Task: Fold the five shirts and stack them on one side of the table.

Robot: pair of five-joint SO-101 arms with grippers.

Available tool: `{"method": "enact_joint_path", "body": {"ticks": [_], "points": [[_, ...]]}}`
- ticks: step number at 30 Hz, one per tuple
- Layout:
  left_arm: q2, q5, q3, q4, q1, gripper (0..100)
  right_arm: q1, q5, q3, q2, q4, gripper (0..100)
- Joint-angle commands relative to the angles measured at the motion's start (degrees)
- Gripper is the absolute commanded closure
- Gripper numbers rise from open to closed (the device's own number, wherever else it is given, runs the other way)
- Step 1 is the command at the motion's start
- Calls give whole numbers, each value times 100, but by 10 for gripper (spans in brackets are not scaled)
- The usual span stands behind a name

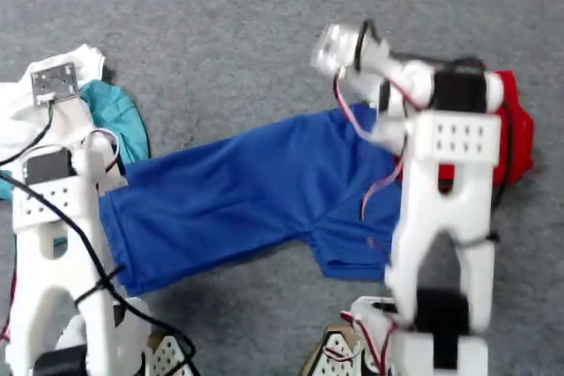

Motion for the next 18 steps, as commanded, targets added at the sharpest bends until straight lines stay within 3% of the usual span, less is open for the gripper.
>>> {"method": "enact_joint_path", "body": {"ticks": [1, 4, 9, 18], "points": [[-312, -44, 273, -158, 53, 976, 171, 879, 1613, -1200, 26, 992], [-321, -26, 1090, -1029, 53, 976, 163, 1371, 2914, -2035, 18, 971], [-321, -26, 2215, -2453, 53, 976, 127, 1899, 4752, -3152, -264, 810], [-321, 273, 2277, -2558, -18, 976, -75, 2277, 6958, -3169, -1635, 811]]}}
